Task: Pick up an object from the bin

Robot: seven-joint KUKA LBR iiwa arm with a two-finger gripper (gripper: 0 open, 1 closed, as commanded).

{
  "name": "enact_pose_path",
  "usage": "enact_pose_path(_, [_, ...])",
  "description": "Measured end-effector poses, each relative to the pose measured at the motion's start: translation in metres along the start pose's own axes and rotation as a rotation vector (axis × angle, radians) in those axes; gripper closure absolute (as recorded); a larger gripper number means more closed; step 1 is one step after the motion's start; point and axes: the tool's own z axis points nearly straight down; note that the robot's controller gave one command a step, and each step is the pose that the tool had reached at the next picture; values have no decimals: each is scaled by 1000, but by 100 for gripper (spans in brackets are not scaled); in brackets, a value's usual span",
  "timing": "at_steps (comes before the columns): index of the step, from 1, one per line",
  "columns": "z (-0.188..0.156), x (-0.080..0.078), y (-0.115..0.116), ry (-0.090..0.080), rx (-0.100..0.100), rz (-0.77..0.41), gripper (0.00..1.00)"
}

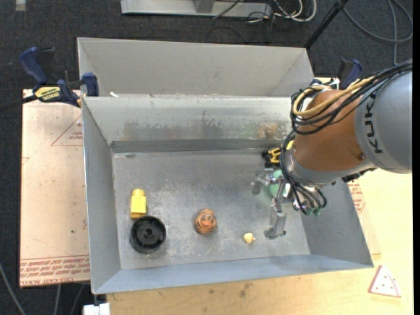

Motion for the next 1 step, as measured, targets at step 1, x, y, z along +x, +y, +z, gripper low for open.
enact_pose_path(1, [-4,-2,0,-7,1,-2,0])
